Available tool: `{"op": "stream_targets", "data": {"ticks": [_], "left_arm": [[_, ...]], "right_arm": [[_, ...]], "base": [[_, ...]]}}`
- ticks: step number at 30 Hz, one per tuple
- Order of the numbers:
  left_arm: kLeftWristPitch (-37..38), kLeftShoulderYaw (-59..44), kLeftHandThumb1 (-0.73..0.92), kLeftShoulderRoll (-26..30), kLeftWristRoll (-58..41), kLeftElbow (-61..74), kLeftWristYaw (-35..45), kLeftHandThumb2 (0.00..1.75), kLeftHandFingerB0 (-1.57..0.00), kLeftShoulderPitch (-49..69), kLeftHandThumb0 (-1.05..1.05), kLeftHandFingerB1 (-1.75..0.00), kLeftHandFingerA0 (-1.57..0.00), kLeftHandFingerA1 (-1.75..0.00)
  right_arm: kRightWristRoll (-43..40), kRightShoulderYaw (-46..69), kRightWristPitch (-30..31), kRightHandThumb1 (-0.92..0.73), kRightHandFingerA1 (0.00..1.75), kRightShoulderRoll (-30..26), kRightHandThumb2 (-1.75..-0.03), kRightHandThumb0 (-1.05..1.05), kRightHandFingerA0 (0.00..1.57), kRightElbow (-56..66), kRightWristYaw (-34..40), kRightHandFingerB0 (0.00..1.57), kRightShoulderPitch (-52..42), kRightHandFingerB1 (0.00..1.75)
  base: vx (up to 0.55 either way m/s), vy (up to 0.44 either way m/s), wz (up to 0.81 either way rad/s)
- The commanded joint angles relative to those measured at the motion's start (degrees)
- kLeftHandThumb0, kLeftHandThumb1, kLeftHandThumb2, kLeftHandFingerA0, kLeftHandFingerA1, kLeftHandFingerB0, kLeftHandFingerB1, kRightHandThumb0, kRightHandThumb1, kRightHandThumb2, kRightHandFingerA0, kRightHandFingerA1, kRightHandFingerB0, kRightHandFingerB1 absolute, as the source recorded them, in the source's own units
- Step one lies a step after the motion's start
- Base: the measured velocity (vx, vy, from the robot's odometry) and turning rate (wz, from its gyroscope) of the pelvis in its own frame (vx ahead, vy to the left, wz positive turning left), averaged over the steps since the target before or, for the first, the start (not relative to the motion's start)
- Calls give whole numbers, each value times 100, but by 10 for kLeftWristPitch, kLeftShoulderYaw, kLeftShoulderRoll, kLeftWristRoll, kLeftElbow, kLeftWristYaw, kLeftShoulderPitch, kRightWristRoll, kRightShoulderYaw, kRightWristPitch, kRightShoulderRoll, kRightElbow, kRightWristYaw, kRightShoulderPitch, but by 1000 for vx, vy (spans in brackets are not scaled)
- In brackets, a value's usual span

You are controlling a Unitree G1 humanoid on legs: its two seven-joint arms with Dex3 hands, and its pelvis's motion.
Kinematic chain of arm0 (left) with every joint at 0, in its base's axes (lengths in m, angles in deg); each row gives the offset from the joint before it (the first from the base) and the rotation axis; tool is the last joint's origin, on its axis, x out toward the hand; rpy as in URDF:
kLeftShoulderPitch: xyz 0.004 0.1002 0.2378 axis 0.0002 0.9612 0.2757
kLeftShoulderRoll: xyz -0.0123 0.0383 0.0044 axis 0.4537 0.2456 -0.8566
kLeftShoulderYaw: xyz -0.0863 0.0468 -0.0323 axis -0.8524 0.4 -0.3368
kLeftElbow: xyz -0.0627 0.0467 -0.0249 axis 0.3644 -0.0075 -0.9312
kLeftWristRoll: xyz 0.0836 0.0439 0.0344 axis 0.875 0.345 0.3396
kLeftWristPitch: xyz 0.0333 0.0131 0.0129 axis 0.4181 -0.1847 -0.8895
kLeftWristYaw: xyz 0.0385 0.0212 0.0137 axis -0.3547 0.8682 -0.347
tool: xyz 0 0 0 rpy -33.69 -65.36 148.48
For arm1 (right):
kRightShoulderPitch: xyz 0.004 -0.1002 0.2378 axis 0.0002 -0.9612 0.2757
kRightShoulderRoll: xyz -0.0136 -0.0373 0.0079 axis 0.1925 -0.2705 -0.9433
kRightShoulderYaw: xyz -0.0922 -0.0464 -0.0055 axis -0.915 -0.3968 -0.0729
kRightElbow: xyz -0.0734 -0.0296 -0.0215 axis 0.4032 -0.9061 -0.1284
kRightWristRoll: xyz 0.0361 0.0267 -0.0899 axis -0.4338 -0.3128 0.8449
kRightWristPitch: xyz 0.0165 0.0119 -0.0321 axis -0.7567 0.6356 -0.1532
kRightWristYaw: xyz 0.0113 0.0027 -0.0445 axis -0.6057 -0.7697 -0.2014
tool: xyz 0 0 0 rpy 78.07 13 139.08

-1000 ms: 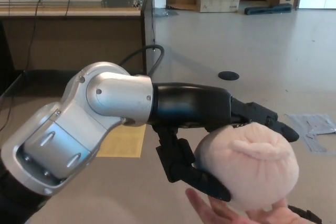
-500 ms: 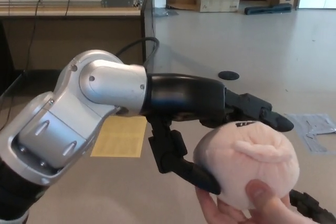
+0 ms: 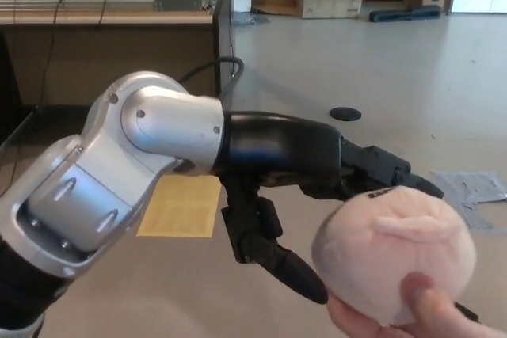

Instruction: The robot extends its left hand to pick up an emotional support dumpling from the palm of a person and brings its hand down by its side. Then it extends its arm again to hand the dumpling back to the person.

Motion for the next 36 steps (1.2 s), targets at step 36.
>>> {"op": "stream_targets", "data": {"ticks": [36], "left_arm": [[388,-461,44,-87,65,-347,-337,58,-7,655,-39,-19,-11,-37]], "right_arm": [[-19,14,-47,-59,42,-24,-58,-54,50,36,-13,24,-133,29]], "base": [[0,0,0]]}}
